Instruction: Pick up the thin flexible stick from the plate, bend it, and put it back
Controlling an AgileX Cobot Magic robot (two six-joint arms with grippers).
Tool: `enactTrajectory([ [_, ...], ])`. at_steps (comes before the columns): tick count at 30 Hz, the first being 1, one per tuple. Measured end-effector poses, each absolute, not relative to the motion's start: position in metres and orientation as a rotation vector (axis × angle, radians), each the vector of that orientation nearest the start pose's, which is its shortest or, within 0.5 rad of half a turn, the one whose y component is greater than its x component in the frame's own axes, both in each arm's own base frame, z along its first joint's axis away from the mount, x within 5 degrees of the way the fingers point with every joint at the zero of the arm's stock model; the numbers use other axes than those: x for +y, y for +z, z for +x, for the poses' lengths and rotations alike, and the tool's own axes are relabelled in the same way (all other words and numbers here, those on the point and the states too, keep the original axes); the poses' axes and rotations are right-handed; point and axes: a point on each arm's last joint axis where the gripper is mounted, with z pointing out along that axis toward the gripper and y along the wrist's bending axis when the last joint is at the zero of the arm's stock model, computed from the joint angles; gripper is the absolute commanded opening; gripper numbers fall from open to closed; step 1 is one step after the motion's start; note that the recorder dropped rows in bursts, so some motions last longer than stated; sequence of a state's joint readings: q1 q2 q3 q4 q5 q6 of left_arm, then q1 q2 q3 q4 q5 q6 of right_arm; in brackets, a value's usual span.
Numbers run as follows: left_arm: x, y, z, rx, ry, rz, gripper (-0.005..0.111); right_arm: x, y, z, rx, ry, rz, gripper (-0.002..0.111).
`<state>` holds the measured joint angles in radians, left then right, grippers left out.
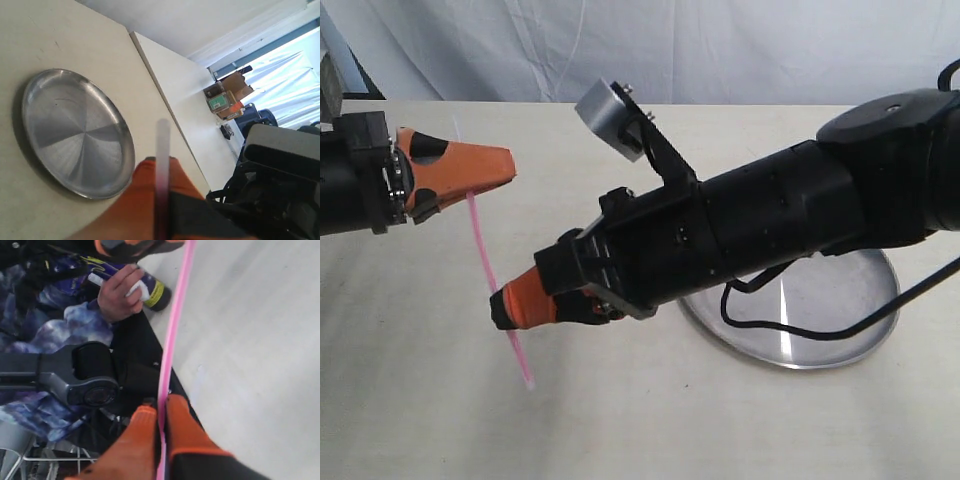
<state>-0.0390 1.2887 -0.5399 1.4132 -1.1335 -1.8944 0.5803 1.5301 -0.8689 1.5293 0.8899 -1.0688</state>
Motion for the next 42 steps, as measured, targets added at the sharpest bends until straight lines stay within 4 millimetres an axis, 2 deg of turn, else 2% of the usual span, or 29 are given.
enactTrajectory([
  [13, -0.098, 0.251, 0.199, 2.009, -1.469, 0.351, 0.000, 0.224, 0.260, 0.204, 2.215, 1.654, -0.716, -0.001],
  [24, -0.098, 0.260, 0.202, 1.911, -1.535, 0.274, 0.000, 0.222, 0.251, 0.211, 2.249, 1.459, -0.728, -0.001],
  [28, -0.098, 0.260, 0.202, 1.912, -1.537, 0.280, 0.011, 0.222, 0.250, 0.212, 2.228, 1.430, -0.752, -0.001],
  [34, -0.100, 0.260, 0.197, 1.916, -1.566, 0.343, 0.036, 0.223, 0.254, 0.218, 2.172, 1.428, -0.682, -0.001],
  [37, -0.101, 0.260, 0.197, 1.915, -1.573, 0.345, 0.042, 0.223, 0.255, 0.219, 2.160, 1.429, -0.665, -0.001],
  [39, -0.101, 0.260, 0.196, 1.914, -1.576, 0.345, 0.040, 0.223, 0.255, 0.221, 2.159, 1.425, -0.645, -0.001],
  [42, -0.101, 0.260, 0.196, 1.914, -1.576, 0.345, 0.025, 0.223, 0.256, 0.222, 2.155, 1.427, -0.607, -0.001],
])
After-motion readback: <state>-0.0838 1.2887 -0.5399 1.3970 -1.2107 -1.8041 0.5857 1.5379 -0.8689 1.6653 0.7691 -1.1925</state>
